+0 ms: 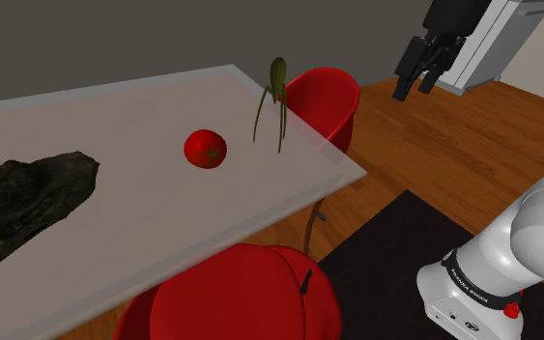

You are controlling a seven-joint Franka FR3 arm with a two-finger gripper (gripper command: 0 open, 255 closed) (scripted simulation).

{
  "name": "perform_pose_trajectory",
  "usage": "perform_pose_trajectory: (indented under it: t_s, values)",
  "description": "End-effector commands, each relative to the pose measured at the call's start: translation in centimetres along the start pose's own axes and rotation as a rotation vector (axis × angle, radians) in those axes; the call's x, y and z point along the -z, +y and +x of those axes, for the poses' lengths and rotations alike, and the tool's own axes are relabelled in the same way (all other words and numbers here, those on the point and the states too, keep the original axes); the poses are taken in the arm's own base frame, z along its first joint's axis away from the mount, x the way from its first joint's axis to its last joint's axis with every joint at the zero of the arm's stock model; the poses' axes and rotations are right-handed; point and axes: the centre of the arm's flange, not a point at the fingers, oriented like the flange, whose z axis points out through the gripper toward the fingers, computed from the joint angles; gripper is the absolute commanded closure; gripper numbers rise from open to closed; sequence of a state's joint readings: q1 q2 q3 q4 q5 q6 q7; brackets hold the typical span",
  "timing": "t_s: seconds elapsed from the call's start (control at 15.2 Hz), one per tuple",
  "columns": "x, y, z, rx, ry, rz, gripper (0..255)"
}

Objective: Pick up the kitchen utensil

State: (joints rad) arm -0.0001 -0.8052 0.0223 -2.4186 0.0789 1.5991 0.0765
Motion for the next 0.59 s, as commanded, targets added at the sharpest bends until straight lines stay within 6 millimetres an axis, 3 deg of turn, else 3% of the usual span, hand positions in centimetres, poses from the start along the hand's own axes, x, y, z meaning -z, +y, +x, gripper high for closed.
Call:
perform_pose_trajectory:
  t_s: [0.0, 0.53]
  values:
    - [0.0, 0.0, 0.0, 0.000, 0.000, 0.000, 0]
    - [-1.5, -2.3, 9.1, 0.007, 0.072, -0.013, 0]
